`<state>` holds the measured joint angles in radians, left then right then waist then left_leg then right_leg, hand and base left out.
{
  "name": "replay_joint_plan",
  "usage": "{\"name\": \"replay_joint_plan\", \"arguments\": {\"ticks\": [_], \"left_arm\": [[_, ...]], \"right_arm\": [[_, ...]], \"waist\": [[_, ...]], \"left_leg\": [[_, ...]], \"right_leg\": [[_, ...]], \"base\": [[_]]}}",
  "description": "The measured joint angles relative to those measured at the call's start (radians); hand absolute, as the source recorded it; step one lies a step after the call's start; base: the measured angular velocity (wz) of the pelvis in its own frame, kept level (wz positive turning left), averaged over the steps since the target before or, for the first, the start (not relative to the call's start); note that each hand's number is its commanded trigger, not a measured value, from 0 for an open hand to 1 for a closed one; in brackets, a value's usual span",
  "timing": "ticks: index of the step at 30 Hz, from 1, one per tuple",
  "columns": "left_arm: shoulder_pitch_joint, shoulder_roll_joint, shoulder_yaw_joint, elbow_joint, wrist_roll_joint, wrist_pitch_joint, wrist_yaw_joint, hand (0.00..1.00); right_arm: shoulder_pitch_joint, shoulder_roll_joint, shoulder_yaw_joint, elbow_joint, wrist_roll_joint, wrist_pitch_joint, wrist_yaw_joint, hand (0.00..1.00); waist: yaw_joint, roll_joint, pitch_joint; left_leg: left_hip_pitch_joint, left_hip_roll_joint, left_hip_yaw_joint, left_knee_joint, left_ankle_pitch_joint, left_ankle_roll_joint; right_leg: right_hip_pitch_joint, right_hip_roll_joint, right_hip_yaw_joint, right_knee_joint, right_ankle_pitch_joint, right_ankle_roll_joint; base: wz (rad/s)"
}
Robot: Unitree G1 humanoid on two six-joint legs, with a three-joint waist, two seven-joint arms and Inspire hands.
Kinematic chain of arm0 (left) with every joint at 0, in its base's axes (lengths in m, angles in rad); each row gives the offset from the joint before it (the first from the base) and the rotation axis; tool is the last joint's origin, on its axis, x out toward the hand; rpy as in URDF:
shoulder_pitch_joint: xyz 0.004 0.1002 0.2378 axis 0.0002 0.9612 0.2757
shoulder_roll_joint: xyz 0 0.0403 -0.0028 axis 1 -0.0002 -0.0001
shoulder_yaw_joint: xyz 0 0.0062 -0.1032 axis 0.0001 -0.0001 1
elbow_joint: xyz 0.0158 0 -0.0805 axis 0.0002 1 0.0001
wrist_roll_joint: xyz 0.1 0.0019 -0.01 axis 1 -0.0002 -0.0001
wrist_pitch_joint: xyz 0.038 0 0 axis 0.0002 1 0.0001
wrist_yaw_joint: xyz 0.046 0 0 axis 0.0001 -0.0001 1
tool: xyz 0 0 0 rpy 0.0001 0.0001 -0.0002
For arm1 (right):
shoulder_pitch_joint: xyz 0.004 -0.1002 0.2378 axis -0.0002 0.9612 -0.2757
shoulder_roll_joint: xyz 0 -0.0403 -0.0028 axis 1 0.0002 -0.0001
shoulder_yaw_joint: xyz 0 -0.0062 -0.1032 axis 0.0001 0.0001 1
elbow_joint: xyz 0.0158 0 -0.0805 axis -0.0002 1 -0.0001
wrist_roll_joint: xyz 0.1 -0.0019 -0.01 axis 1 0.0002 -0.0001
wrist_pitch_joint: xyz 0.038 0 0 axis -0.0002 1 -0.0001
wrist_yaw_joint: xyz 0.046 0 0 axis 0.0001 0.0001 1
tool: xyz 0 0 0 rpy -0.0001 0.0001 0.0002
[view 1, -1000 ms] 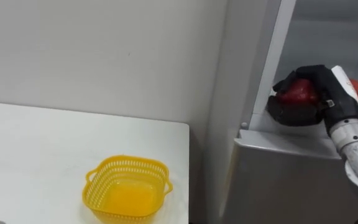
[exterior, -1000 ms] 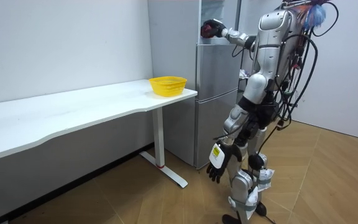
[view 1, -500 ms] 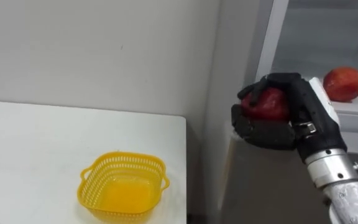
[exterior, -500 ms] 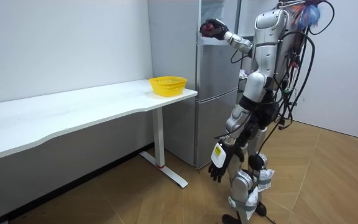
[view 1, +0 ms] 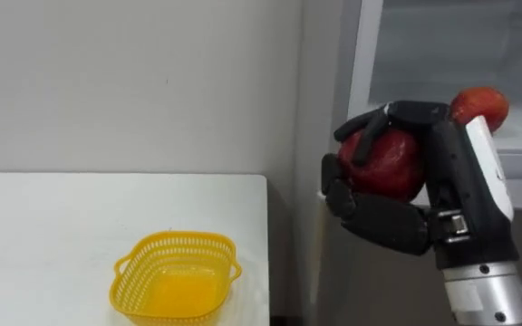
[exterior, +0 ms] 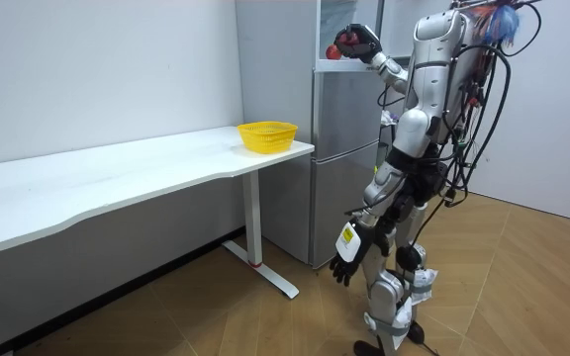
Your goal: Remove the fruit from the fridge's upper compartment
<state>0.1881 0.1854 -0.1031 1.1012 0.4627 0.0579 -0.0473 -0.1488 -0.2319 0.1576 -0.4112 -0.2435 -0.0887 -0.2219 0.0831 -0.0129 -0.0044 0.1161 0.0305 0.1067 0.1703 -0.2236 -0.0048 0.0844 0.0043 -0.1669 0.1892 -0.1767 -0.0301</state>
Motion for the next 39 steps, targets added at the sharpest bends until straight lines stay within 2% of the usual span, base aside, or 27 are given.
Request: {"name": "replay_joint_plan", "arguments": {"ticks": [4, 5, 8, 13, 18, 21, 22, 23, 26, 27, 29, 31, 32, 36, 39], "left_arm": [[-0.004, 0.000, 0.000, 0.002, 0.001, -0.003, -0.003, 0.00], [-0.013, 0.000, -0.001, 0.013, 0.001, -0.006, -0.005, 0.00], [-0.028, 0.000, -0.001, 0.027, 0.001, -0.011, -0.007, 0.00], [-0.036, 0.003, -0.001, 0.027, 0.000, -0.014, -0.007, 0.00], [-0.034, 0.002, 0.001, 0.029, 0.001, -0.014, -0.026, 0.00], [-0.035, 0.002, 0.001, 0.031, 0.000, -0.014, -0.030, 0.00], [-0.035, 0.002, 0.001, 0.031, 0.000, -0.014, -0.031, 0.00], [-0.037, 0.002, 0.001, 0.031, 0.000, -0.014, -0.032, 0.00], [-0.034, 0.004, 0.003, 0.031, 0.000, -0.014, -0.035, 0.00], [-0.033, 0.009, 0.013, 0.030, 0.001, -0.014, -0.039, 0.00], [-0.028, 0.019, 0.027, 0.030, 0.002, -0.014, -0.049, 0.00], [-0.020, 0.023, 0.034, 0.031, 0.001, -0.014, -0.050, 0.00], [-0.018, 0.023, 0.034, 0.031, 0.001, -0.014, -0.051, 0.00], [-0.005, 0.023, 0.045, 0.031, -0.002, -0.012, -0.052, 0.00], [0.002, 0.025, 0.047, 0.030, -0.002, 0.009, -0.058, 0.00]], "right_arm": [[0.003, 0.000, 0.050, 0.000, -0.019, -0.007, 0.037, 1.00], [0.002, 0.000, 0.067, 0.000, -0.039, -0.009, 0.053, 1.00], [0.002, 0.000, 0.102, 0.001, -0.083, -0.024, 0.093, 1.00], [0.002, -0.010, 0.116, 0.022, -0.125, -0.026, 0.103, 1.00], [-0.008, -0.028, 0.113, 0.085, -0.157, -0.022, 0.114, 1.00], [-0.027, -0.034, 0.120, 0.128, -0.187, -0.019, 0.130, 1.00], [-0.057, -0.034, 0.129, 0.168, -0.199, -0.019, 0.132, 1.00], [-0.089, -0.034, 0.133, 0.211, -0.202, -0.019, 0.132, 1.00], [-0.117, -0.042, 0.128, 0.263, -0.213, -0.017, 0.132, 1.00], [-0.119, -0.046, 0.127, 0.272, -0.232, -0.017, 0.132, 1.00], [-0.124, -0.047, 0.126, 0.292, -0.257, -0.017, 0.132, 1.00], [-0.132, -0.050, 0.126, 0.332, -0.269, -0.017, 0.130, 1.00], [-0.136, -0.051, 0.126, 0.357, -0.274, -0.016, 0.129, 1.00], [-0.186, -0.052, 0.128, 0.466, -0.283, -0.011, 0.126, 1.00], [-0.214, -0.053, 0.128, 0.533, -0.317, 0.018, 0.122, 1.00]], "waist": [[0.006, -0.028, -0.0032], [0.010, -0.034, -0.0017], [0.016, -0.037, 0.0037], [0.034, -0.038, 0.0104], [0.040, -0.042, 0.0090], [0.064, -0.046, 0.0083], [0.067, -0.051, 0.0076], [0.073, -0.055, 0.0102], [0.091, -0.069, 0.0117], [0.098, -0.075, 0.0154], [0.104, -0.094, 0.0108], [0.110, -0.105, 0.0124], [0.114, -0.104, 0.0127], [0.131, -0.099, 0.0167], [0.145, -0.099, 0.0165]], "left_leg": [[0.000, 0.000, 0.001, 0.002, 0.000, 0.000], [0.001, 0.000, 0.000, 0.002, 0.000, 0.000], [0.000, -0.001, -0.003, 0.001, 0.000, 0.001], [-0.004, 0.000, -0.007, -0.008, -0.001, 0.001], [-0.018, -0.003, -0.029, -0.002, 0.000, 0.001], [-0.018, -0.003, -0.030, -0.002, 0.000, 0.000], [-0.018, -0.003, -0.034, 0.000, 0.000, 0.000], [-0.018, -0.004, -0.039, 0.002, 0.000, 0.001], [-0.018, -0.006, -0.049, 0.002, 0.001, 0.002], [-0.020, -0.008, -0.059, 0.002, 0.001, 0.002], [-0.026, -0.010, -0.070, 0.009, 0.001, 0.002], [-0.035, -0.014, -0.098, 0.020, 0.001, 0.002], [-0.036, -0.018, -0.114, 0.021, 0.002, 0.004], [-0.035, -0.024, -0.126, 0.018, 0.004, 0.007], [-0.038, -0.027, -0.138, 0.019, 0.004, 0.008]], "right_leg": [[-0.001, 0.001, 0.000, -0.003, 0.000, 0.000], [0.001, 0.001, 0.001, -0.004, 0.000, 0.001], [0.002, 0.001, 0.000, -0.004, 0.001, 0.002], [-0.001, 0.001, -0.012, -0.005, 0.001, 0.002], [-0.002, -0.003, -0.035, -0.007, 0.001, 0.002], [-0.003, -0.002, -0.035, -0.007, 0.001, 0.002], [-0.003, -0.003, -0.036, -0.007, 0.001, 0.002], [-0.002, -0.004, -0.037, -0.007, 0.001, 0.002], [0.001, -0.006, -0.042, -0.007, 0.000, 0.003], [0.004, -0.008, -0.055, -0.007, -0.002, 0.004], [0.004, -0.010, -0.064, -0.007, -0.005, 0.005], [0.012, -0.015, -0.086, -0.008, -0.005, 0.005], [0.016, -0.018, -0.093, -0.008, -0.006, 0.006], [0.024, -0.024, -0.113, -0.007, -0.009, 0.012], [0.027, -0.028, -0.129, -0.007, -0.010, 0.013]], "base": [[0.00], [0.00], [0.00], [0.02], [0.12], [0.00], [0.03], [0.04], [0.10], [0.21], [0.21], [0.35], [0.37], [0.14], [0.10]]}}
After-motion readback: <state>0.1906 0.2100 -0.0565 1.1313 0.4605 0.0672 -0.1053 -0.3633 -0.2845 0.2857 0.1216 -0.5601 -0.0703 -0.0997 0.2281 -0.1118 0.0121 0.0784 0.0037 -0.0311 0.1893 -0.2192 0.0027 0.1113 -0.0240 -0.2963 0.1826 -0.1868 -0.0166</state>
